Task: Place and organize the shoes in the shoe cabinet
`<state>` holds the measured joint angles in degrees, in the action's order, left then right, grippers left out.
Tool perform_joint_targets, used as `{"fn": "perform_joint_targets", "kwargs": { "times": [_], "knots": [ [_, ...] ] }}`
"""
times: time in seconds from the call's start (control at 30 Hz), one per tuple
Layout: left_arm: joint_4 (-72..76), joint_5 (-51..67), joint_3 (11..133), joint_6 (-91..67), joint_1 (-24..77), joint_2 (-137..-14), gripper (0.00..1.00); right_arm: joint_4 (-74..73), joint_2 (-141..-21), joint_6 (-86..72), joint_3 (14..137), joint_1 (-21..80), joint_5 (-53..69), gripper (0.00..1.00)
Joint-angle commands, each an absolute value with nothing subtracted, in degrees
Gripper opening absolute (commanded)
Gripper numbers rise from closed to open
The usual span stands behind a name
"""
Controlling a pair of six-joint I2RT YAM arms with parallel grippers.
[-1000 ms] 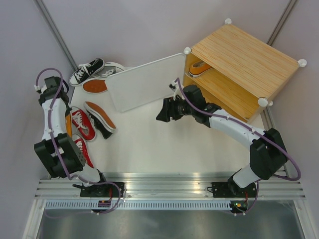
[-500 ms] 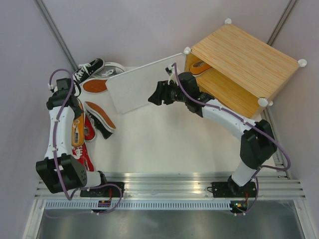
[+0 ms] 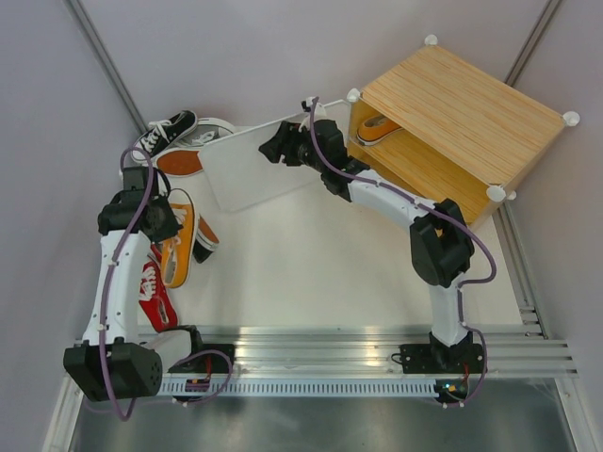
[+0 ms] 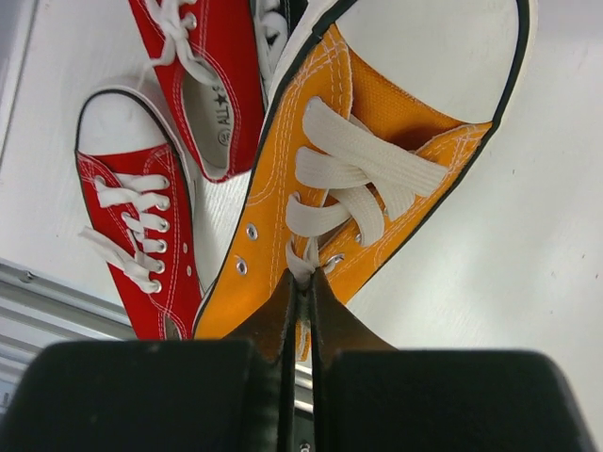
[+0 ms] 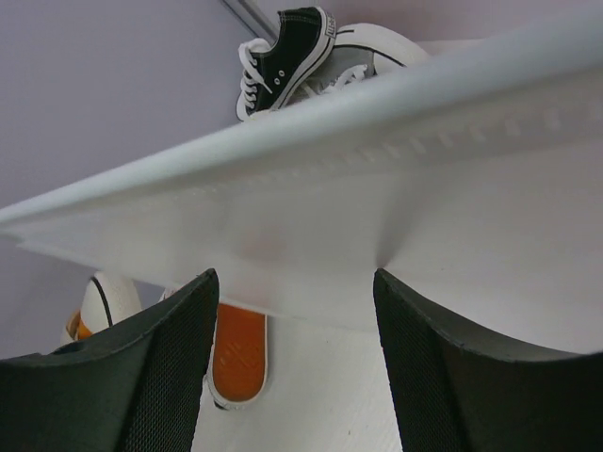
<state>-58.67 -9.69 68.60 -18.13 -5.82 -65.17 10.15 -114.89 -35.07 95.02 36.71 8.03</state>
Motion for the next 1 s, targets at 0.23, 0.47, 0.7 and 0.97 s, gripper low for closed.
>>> {"fn": "perform_joint_targets", "kwargs": {
  "times": [0.23, 0.47, 0.7, 0.97],
  "knots": [
    [-57.66, -2.65, 66.53, -17.23, -1.76, -62.58, 0.02, 14.33, -124.8, -40.43, 110.83, 37.26, 4.39, 0.72],
    [-54.76, 4.22, 68.46, -16.7, 8.06, -68.36, 0.02, 11.61, -117.44, -38.07, 101.71, 37.27, 12.29, 0.71],
    [-47.21, 5.97, 72.15, -19.68, 18.98, -76.98, 0.02, 0.28, -101.71, -27.08, 90.82, 37.27, 9.6, 0.71],
    [-41.57, 7.29, 84.52, -18.2, 28.99, -95.94, 0.02, -14.57, -81.4, -20.39, 76.39, 36.3, -20.79, 0.74]
  ]
}}
